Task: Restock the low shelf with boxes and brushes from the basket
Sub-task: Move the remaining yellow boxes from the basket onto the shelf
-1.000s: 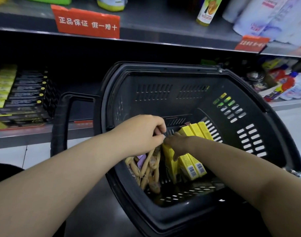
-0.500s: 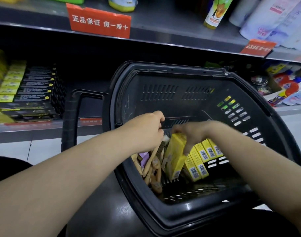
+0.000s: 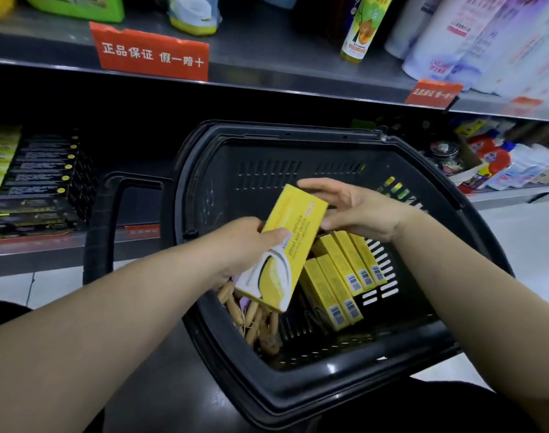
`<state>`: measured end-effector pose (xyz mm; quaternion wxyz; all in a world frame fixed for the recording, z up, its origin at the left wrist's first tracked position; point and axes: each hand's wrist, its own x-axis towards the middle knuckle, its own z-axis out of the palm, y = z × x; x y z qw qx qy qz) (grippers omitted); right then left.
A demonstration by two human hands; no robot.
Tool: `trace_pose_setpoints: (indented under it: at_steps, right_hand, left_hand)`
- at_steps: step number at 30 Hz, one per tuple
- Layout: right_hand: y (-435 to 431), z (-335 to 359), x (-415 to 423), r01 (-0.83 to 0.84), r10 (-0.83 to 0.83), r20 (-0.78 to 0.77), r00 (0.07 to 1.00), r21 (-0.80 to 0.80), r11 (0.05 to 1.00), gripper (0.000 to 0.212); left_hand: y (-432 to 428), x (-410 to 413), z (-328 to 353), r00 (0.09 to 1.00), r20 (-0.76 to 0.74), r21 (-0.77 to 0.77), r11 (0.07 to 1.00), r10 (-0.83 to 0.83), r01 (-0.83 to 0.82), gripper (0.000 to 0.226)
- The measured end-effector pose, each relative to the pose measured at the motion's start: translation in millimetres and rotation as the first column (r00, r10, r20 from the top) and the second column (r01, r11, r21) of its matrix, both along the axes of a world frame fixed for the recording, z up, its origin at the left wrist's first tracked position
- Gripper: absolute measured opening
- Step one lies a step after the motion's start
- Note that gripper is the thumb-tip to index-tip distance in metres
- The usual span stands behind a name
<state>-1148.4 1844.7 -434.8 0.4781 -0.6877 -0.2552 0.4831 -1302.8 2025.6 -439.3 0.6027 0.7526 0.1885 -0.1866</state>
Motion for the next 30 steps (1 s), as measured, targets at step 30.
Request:
trace_pose_setpoints:
  at_steps: [30]
  right_hand:
    - [20,-83,-3,0.22,0.073,0.393,0.917,-0.648,0.729,0.052]
  left_hand:
    - [2,11,-12,0.97,-0.037,-0.078,0.967,0.242,-0.244,0.049]
